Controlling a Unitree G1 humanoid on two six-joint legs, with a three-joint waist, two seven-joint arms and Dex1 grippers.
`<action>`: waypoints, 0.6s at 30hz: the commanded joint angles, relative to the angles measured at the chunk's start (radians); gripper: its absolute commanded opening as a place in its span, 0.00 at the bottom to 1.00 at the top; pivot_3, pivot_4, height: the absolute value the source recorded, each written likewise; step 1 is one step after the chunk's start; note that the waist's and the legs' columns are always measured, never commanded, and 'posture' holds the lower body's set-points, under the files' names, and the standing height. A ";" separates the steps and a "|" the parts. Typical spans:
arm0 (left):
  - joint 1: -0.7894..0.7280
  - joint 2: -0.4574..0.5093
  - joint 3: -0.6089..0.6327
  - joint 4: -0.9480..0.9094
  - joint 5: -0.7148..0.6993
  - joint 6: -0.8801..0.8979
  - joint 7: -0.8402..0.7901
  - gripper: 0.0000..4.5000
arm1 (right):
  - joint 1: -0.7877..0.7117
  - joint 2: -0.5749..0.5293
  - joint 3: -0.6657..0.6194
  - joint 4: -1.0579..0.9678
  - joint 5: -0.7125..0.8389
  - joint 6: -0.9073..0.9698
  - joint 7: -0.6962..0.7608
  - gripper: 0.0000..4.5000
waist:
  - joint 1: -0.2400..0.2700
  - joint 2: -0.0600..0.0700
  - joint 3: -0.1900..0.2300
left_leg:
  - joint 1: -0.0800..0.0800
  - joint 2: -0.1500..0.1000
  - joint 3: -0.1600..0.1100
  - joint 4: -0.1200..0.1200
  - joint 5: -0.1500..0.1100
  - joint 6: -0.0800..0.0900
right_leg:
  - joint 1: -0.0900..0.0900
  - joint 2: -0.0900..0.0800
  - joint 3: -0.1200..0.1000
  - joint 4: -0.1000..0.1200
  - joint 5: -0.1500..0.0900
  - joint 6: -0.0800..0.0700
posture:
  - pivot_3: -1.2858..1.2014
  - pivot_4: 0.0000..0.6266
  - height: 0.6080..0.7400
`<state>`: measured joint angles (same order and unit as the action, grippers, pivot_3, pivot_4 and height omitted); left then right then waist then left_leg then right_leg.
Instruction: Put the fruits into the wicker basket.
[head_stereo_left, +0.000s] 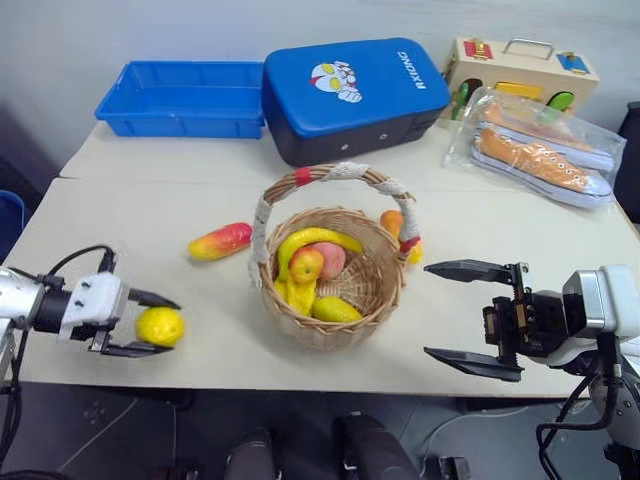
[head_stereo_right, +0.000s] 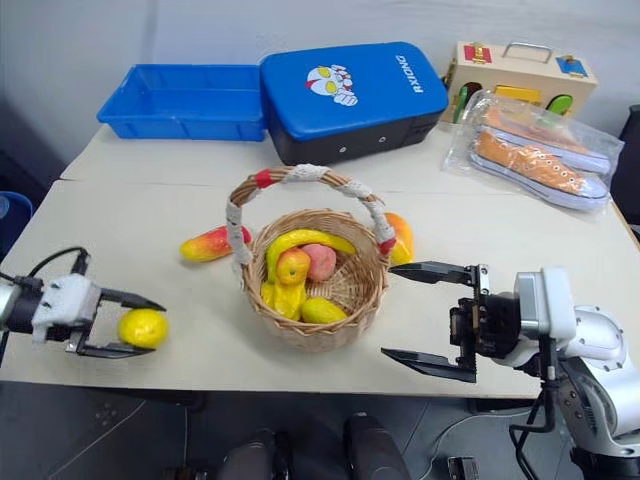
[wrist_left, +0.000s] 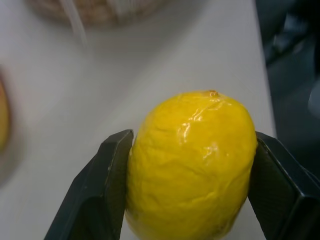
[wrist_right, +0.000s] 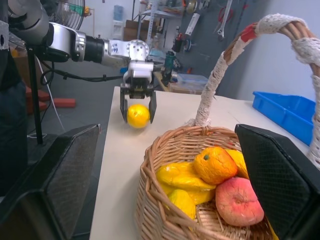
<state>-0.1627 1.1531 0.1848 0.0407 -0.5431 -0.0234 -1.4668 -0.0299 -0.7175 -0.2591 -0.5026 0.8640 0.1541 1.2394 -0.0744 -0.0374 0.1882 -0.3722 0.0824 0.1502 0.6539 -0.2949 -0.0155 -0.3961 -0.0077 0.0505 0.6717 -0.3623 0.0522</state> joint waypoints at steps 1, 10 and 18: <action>-0.073 0.031 0.065 -0.336 -0.231 0.271 0.143 0.62 | 0.025 -0.007 -0.051 0.011 -0.021 -0.025 0.005 1.00 | 0.008 0.000 0.000 | 0.000 0.000 -0.001 0.000 0.000 0.000 | 0.002 0.000 0.000 -0.002 0.000 0.000 | 0.52 0.24 1.00; -0.362 -0.309 -0.322 -0.577 0.023 0.446 0.556 0.62 | 0.043 -0.001 -0.063 0.057 -0.088 -0.055 -0.005 1.00 | 0.022 0.006 -0.002 | 0.002 -0.003 -0.002 0.002 0.002 -0.001 | 0.006 0.004 0.004 -0.004 0.001 0.003 | 0.52 0.24 1.00; -0.379 -0.443 -0.439 -0.549 0.211 0.433 0.636 0.90 | 0.088 -0.006 -0.109 0.031 -0.093 -0.059 -0.038 1.00 | 0.020 0.006 -0.002 | 0.003 -0.001 -0.002 0.002 0.003 -0.003 | 0.004 0.007 0.009 -0.004 0.001 0.003 | 0.52 0.24 1.00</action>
<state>-0.5301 0.7121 -0.2641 -0.4973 -0.3525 0.4348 -0.8320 0.0558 -0.7183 -0.3313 -0.4319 0.7658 0.1094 1.2097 -0.0545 -0.0318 0.1866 -0.3691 0.0811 0.1478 0.6560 -0.2921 -0.0190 -0.3918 -0.0002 0.0590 0.6682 -0.3613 0.0547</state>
